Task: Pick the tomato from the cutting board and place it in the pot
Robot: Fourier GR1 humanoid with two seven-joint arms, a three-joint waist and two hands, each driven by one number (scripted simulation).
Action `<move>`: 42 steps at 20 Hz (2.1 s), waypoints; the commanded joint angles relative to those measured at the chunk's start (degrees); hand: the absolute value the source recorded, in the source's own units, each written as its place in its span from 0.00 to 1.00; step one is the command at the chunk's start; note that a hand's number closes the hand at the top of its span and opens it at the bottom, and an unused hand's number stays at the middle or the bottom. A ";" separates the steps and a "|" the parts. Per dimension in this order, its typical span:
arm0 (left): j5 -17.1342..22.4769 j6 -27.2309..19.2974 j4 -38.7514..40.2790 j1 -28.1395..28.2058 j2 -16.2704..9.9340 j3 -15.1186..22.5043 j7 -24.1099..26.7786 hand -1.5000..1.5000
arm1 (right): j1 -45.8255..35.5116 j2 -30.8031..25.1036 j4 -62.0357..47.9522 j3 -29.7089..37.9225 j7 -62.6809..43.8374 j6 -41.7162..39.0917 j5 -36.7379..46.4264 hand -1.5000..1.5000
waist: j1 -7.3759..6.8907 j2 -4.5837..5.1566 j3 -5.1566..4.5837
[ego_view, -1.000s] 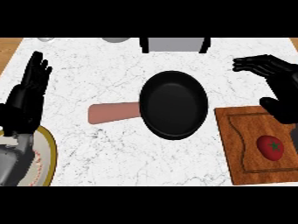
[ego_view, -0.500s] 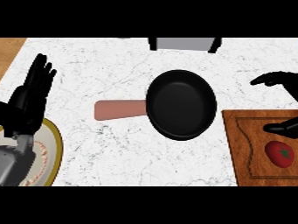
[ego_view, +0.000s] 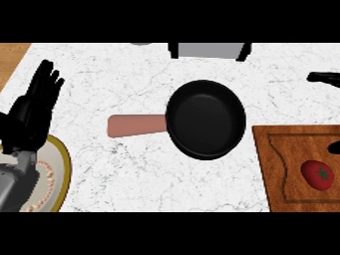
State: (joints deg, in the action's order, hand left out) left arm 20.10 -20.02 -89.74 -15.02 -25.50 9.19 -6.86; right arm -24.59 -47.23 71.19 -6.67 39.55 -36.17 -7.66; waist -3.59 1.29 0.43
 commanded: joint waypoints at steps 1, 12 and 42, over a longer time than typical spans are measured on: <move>-0.03 0.47 -0.28 -0.44 -0.08 0.21 -0.44 0.50 | -2.25 -5.99 1.41 -6.30 10.63 -11.43 7.50 0.00 | -0.70 -0.09 -0.10; -0.32 0.07 -0.58 0.97 -0.16 -1.34 -0.28 0.50 | 0.82 -16.51 6.81 -24.85 23.79 8.04 31.26 0.00 | 0.90 -0.65 -0.27; -6.10 1.02 -4.12 1.83 2.47 -3.77 -6.22 0.50 | -4.63 -2.27 -16.99 -32.29 27.45 24.47 47.20 0.00 | 3.25 -1.29 -0.41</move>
State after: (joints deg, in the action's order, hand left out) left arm 15.24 -18.57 -92.28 -12.03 -22.83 5.34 -9.94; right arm -28.73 -50.35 54.25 -39.61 60.41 -8.53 38.58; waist -0.71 0.15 0.04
